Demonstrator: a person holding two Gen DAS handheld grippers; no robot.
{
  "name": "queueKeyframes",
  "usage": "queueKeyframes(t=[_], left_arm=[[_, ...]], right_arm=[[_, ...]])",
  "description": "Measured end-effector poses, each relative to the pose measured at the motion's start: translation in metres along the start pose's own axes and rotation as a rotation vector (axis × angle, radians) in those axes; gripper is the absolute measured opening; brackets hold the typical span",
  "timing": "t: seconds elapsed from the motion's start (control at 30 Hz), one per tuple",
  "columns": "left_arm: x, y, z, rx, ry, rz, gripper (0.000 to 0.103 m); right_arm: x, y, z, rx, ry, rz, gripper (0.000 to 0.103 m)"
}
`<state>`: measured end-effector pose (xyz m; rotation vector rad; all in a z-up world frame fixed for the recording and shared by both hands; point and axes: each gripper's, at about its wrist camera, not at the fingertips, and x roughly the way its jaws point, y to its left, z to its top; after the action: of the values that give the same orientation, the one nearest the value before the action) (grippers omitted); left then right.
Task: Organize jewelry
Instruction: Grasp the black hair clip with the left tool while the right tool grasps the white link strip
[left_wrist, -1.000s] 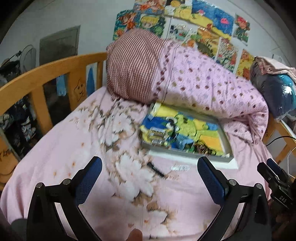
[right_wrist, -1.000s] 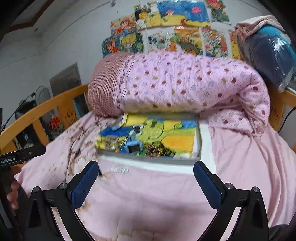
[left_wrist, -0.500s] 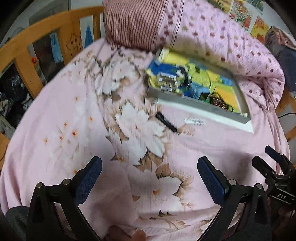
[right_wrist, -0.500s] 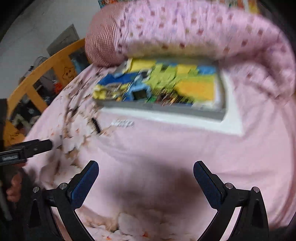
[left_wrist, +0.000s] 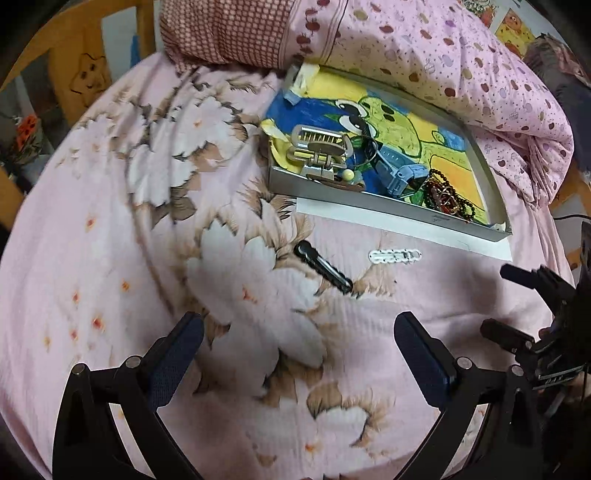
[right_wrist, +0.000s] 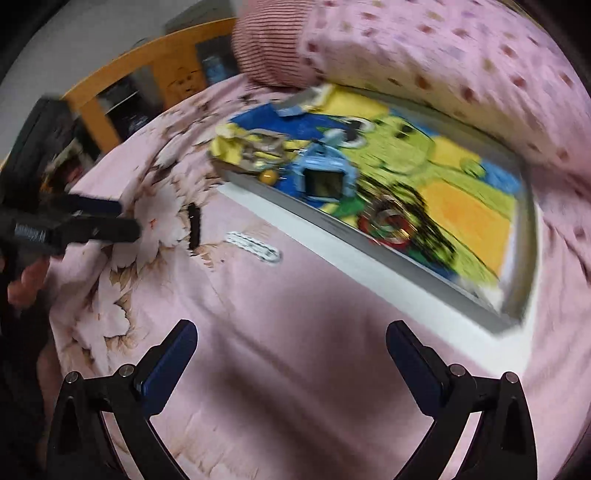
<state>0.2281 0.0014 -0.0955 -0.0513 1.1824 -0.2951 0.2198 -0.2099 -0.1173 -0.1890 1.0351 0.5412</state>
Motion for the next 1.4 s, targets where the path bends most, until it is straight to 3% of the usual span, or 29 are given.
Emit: queueKeyframes(t=[0.2,0.37,0.47,0.53,0.7,0.8,0.9,1.3,1.4], left_arm=[[0.012,0.007,0.013,-0.038,0.023,-0.064,0.097],[0.023,0.007,0.018,-0.039,0.044,-0.105,0.057],[0.029,0.002,0.019,-0.015,0.054,-0.119,0.044],[0.032,-0.001,0.02,0.0,0.051,-0.12,0.039],[0.04,-0.002,0.026,0.006,0.051,-0.125,0.037],[0.05,0.0,0.031,-0.004,0.07,-0.117,0.028],[0.059,0.003,0.034,-0.013,0.09,-0.105,0.024],[0.062,0.002,0.037,0.004,0.077,-0.076,0.018],[0.061,0.001,0.035,0.017,0.071,-0.065,0.017]], right_arm=[[0.019,0.004,0.003,-0.043,-0.016,0.02,0.083],[0.032,0.001,0.011,-0.039,-0.031,0.039,0.067],[0.042,0.001,0.014,-0.043,-0.019,0.042,0.055],[0.048,0.002,0.016,-0.053,-0.029,0.038,0.055],[0.056,0.003,0.021,-0.065,-0.045,0.052,0.055],[0.057,0.006,0.021,-0.084,-0.049,0.042,0.054],[0.056,0.008,0.023,-0.09,-0.072,0.037,0.04],[0.061,0.016,0.025,-0.086,-0.062,0.031,0.017],[0.06,0.019,0.024,-0.082,-0.066,0.02,0.017]])
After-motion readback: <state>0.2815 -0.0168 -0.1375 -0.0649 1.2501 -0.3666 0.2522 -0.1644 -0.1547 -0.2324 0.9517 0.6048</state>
